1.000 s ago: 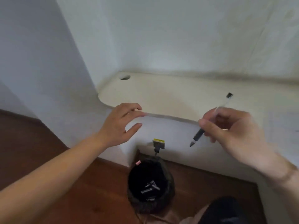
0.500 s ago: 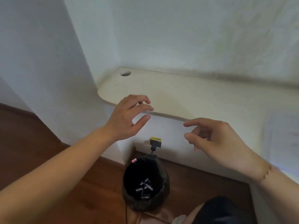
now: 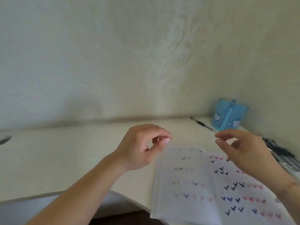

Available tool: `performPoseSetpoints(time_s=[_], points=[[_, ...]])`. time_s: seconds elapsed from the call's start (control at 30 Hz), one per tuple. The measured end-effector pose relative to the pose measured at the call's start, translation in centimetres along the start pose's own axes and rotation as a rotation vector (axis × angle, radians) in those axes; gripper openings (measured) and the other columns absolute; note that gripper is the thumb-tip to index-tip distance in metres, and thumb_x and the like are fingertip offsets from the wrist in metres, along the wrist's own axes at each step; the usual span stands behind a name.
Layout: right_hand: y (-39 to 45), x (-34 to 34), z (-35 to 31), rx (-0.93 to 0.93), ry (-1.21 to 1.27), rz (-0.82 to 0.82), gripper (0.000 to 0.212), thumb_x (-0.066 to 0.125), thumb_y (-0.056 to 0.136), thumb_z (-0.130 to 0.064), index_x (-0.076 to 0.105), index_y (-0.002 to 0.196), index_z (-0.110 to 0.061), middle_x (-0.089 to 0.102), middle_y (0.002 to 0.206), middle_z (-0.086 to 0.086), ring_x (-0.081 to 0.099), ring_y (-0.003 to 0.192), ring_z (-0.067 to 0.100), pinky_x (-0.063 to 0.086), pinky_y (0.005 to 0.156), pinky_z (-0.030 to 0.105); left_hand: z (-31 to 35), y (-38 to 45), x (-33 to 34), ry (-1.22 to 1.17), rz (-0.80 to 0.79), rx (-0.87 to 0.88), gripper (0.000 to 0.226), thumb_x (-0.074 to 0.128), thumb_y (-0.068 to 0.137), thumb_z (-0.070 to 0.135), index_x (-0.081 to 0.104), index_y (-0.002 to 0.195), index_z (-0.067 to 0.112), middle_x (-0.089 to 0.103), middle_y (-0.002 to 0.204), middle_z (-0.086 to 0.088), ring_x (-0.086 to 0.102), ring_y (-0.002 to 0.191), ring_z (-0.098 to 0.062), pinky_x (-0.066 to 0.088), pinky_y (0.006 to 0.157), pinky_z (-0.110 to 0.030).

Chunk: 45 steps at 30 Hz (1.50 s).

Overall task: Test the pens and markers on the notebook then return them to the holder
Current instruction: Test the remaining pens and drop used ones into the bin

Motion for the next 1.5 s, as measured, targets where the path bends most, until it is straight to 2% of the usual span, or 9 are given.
performPoseSetpoints(time_s=[0.23, 0.37, 0.53, 0.7, 0.93, 1.07, 1.27, 1.4, 1.5], points=[[7.0, 3.2, 6.5, 0.103, -0.677, -0.070, 0.034, 0.044, 0.094, -0.050, 0.060, 0.118, -0.033, 0.060, 0.118, -0.006, 0.062, 0.098, 0.017, 0.052, 0.077, 0.031, -0.9, 8.5, 12.4, 0.130, -0.353, -0.346, 0.017, 0.055, 0.092, 0.041, 0.063, 0.105, 0.033, 0.063, 0.093, 0.016, 0.051, 0.081, -0.002, 0.046, 0.076, -0.027], [8.5, 4.4, 7.7, 0.191, -0.736, -0.010, 0.033, 0.042, 0.094, -0.053, 0.062, 0.096, -0.026, 0.063, 0.095, -0.003, 0.063, 0.083, 0.018, 0.051, 0.068, 0.030, -0.9, 6.7, 14.3, 0.142, -0.198, -0.293, 0.012, 0.054, 0.088, 0.033, 0.064, 0.095, 0.033, 0.061, 0.087, 0.020, 0.047, 0.078, 0.002, 0.038, 0.071, -0.011], [8.4, 3.8, 7.9, 0.134, -0.736, 0.056, 0.031, 0.042, 0.096, -0.050, 0.066, 0.096, -0.029, 0.063, 0.092, -0.009, 0.062, 0.079, 0.015, 0.051, 0.066, 0.028, -1.9, 5.6, 14.3, 0.159, -0.212, -0.241, 0.034, 0.048, 0.084, 0.046, 0.063, 0.107, 0.028, 0.060, 0.105, 0.017, 0.050, 0.101, -0.004, 0.048, 0.085, -0.026], [3.1, -1.5, 5.5, -0.013, -0.458, 0.235, 0.018, 0.051, 0.091, -0.050, 0.062, 0.086, -0.036, 0.057, 0.067, -0.016, 0.052, 0.057, 0.009, 0.037, 0.047, 0.023, -1.5, 6.1, 13.5, 0.372, -0.225, -0.245, 0.058, 0.035, 0.090, 0.058, 0.045, 0.136, 0.024, 0.043, 0.139, 0.006, 0.037, 0.128, -0.020, 0.035, 0.108, -0.039], [-4.3, -3.1, 5.4, 0.076, 0.751, 0.449, 0.017, 0.058, 0.081, -0.044, 0.062, 0.080, -0.028, 0.052, 0.049, 0.004, 0.040, 0.042, 0.016, 0.035, 0.041, 0.019, 4.6, 5.0, 13.8, 0.114, -0.364, -0.021, 0.045, 0.026, 0.098, 0.059, 0.058, 0.108, 0.029, 0.060, 0.091, 0.015, 0.055, 0.083, -0.007, 0.049, 0.069, -0.026], [-5.0, -2.4, 5.4, 0.093, 0.870, 0.527, 0.017, 0.057, 0.080, -0.045, 0.061, 0.077, -0.028, 0.051, 0.049, 0.002, 0.044, 0.043, 0.020, 0.037, 0.041, 0.019, 5.3, 4.4, 14.2, 0.015, -0.373, -0.033, 0.032, 0.038, 0.094, 0.056, 0.054, 0.107, 0.031, 0.052, 0.089, 0.021, 0.049, 0.076, 0.001, 0.041, 0.064, -0.010], [-5.1, -2.0, 4.9, 0.128, 1.058, 0.448, 0.015, 0.062, 0.075, -0.042, 0.062, 0.070, -0.028, 0.048, 0.051, 0.001, 0.042, 0.040, 0.018, 0.035, 0.040, 0.016, 4.6, 4.5, 14.2, -0.104, -0.403, -0.086, 0.015, 0.052, 0.095, 0.045, 0.054, 0.095, 0.031, 0.058, 0.079, 0.016, 0.058, 0.075, -0.011, 0.048, 0.065, -0.025], [-5.0, -1.7, 5.3, 0.120, 1.102, 0.245, 0.038, 0.080, 0.065, -0.049, 0.060, 0.078, -0.019, 0.048, 0.052, -0.001, 0.042, 0.041, 0.016, 0.034, 0.040, 0.018, 4.4, 4.4, 14.6, -0.219, -0.461, -0.126, 0.006, 0.052, 0.099, 0.028, 0.055, 0.103, 0.029, 0.061, 0.085, 0.014, 0.059, 0.079, -0.013, 0.049, 0.069, -0.029], [-4.7, -0.9, 5.1, 0.171, 0.922, -0.036, 0.025, 0.073, 0.081, -0.042, 0.061, 0.075, -0.021, 0.053, 0.052, 0.003, 0.044, 0.042, 0.018, 0.032, 0.039, 0.019, 4.2, 4.4, 14.7, -0.205, -0.517, -0.051, 0.017, 0.044, 0.101, 0.024, 0.058, 0.110, 0.025, 0.056, 0.091, 0.017, 0.056, 0.086, -0.006, 0.043, 0.073, -0.016]])
Point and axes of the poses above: each hand's wrist, its own y-axis towards the middle knuckle, its own x-axis out of the palm, z = x × y, the point moved 1 cm from there along y, towards the middle knuckle
